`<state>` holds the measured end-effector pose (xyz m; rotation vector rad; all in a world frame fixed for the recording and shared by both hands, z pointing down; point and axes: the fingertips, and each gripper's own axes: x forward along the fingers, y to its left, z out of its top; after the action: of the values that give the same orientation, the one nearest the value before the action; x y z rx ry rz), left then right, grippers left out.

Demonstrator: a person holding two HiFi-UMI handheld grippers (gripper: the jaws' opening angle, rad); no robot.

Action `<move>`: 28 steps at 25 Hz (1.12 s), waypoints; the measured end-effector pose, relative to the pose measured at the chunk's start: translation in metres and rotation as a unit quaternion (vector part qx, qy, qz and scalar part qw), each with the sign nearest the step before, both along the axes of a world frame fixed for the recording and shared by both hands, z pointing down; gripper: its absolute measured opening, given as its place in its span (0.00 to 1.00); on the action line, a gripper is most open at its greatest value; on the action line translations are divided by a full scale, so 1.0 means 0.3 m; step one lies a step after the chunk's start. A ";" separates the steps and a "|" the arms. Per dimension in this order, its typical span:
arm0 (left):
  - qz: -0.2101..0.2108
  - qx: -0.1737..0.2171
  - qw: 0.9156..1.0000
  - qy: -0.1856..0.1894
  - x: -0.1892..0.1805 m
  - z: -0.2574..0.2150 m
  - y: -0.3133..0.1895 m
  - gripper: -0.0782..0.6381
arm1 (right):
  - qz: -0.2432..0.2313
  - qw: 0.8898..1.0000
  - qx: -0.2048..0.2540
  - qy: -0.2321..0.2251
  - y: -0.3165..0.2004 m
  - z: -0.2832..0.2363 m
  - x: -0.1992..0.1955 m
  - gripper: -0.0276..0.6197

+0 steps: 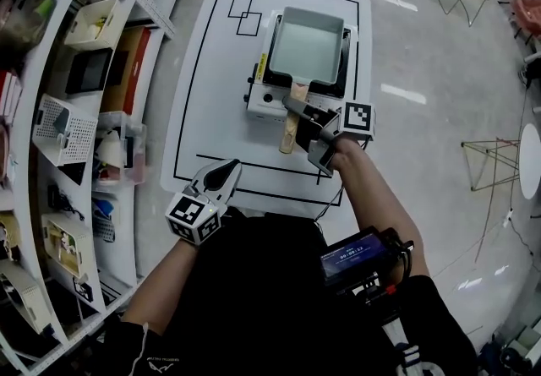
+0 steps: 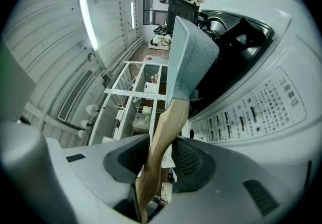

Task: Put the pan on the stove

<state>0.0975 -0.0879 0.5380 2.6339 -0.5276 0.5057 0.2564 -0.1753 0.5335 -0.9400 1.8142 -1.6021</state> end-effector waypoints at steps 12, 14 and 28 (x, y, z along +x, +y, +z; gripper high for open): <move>0.031 0.003 1.000 0.004 -0.021 -0.010 -0.014 0.12 | 0.042 0.999 0.007 0.009 0.021 -0.009 0.009 0.34; 0.032 0.002 0.999 0.006 -0.043 -0.008 -0.029 0.12 | 0.053 0.998 0.009 0.015 0.031 -0.003 0.013 0.35; 0.067 -0.019 0.997 0.041 -0.052 -0.023 -0.080 0.12 | 0.128 0.990 0.003 0.051 0.150 0.001 0.056 0.37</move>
<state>0.0817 -0.1118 0.5312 2.6527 -0.3151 0.4400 0.2731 -0.1303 0.5339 -1.2180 1.6846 -1.4120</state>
